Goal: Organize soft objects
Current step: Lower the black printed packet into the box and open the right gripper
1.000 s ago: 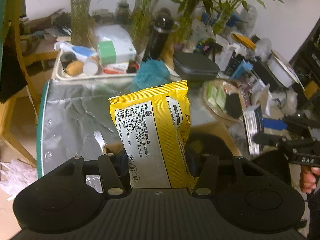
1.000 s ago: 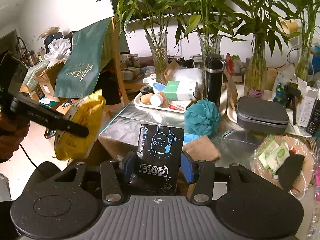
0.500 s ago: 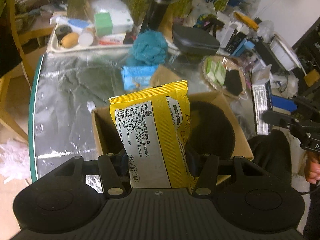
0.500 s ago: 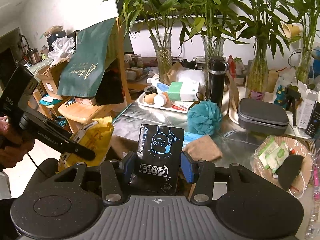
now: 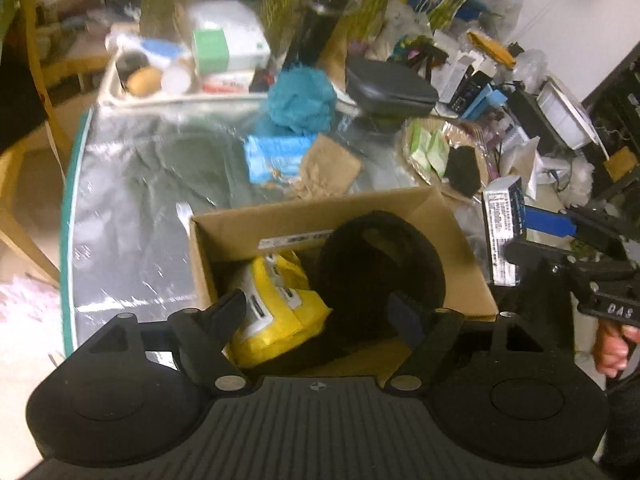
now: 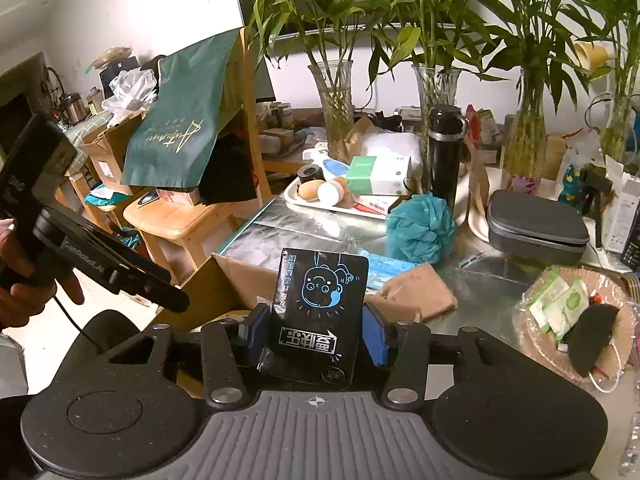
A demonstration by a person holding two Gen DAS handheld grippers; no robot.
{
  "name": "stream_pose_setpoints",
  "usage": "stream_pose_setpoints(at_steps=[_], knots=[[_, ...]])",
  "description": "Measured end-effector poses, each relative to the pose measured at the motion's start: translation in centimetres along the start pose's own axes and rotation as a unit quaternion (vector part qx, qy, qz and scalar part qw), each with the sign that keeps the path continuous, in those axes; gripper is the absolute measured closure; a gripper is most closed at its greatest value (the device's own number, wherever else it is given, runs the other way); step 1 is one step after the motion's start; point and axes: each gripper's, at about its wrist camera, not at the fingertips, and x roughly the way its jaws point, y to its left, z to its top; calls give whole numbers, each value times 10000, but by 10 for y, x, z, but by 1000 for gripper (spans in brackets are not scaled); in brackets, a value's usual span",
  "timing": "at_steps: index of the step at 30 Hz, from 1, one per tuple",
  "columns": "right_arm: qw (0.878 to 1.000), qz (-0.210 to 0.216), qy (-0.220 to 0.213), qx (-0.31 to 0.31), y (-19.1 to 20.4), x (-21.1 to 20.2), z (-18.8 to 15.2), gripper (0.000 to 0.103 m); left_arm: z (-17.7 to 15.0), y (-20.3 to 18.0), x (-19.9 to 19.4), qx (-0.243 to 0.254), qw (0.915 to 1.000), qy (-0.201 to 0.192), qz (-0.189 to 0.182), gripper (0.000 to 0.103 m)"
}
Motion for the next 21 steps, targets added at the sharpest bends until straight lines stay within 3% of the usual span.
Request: stream_pose_setpoints(at_steps=[10,21], knots=[[9999,109,69,-22,7,4,0,51,-24,-11,-19,387,9954,-769,409,25],[9987,433,256,-3,23,19,4,51,-45,1,-27,234,9908,-1219,531,25]])
